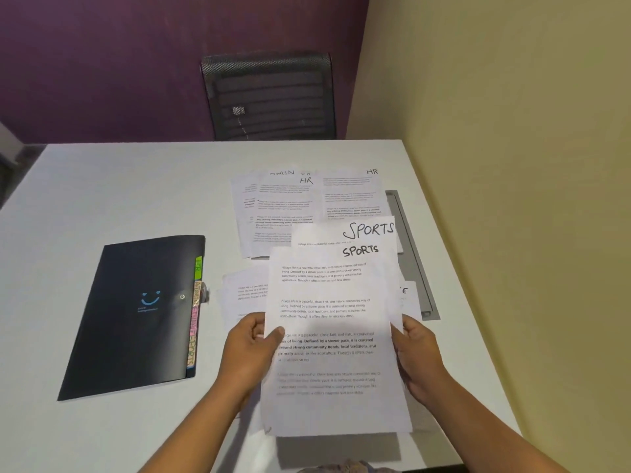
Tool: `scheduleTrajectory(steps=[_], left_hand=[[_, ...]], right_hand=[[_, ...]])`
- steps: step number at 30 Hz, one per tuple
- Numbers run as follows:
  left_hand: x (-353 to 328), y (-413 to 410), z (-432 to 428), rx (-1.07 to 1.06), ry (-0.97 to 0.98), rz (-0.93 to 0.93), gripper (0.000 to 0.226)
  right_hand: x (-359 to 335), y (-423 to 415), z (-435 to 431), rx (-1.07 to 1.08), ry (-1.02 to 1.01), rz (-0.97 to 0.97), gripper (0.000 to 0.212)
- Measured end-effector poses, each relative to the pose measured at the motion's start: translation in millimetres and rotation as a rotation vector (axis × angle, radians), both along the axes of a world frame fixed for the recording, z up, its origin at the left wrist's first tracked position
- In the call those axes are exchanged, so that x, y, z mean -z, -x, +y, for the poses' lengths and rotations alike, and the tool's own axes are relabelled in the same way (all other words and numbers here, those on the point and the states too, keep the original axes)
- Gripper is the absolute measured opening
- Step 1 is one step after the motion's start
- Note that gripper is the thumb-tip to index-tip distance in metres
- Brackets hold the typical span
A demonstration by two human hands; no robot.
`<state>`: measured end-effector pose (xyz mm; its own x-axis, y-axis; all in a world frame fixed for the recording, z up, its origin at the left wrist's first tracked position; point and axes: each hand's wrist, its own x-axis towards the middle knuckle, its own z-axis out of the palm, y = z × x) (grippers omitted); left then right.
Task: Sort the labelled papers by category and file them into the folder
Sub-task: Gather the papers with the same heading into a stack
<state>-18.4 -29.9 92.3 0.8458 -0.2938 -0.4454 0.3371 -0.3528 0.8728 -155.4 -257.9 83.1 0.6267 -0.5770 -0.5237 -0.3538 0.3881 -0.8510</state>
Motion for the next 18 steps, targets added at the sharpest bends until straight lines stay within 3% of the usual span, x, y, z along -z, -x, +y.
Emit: scheduleTrajectory(steps=[2,4,8,10,16,18], left_hand=[[-0.7,0.1,2.4,0.03,-0.042,-0.023,0.03],[0.3,-1.0,3.3,0.054,0.027,0.095,0.037],[-0.2,1.3,1.7,0.018,0.108,0.151,0.04],[0.3,2.8,0.1,-0.016,0.091,0.13,0.04],[1.3,5.9,0.7,0.005,0.161,0.082,0.058],[1.0,5.6,-0.2,0.01,0.151,0.037,0.047]], right_hand=[[-0.7,-0.3,0.9,-0.028,-0.023,-0.03,0.013],[-0.4,-0.5,1.5,-0.051,-0.028,-0.034,0.015],[0.4,0.4,2.6,-0.048,-0.08,-0.051,0.033],[-1.6,1.9,3.6,-0.111,-0.08,-0.083,0.024],[-3.6,3.0,2.6,-0.221,0.161,-0.047,0.022],[-4.4,2.0,1.8,-0.235,0.221,-0.065,0.017]])
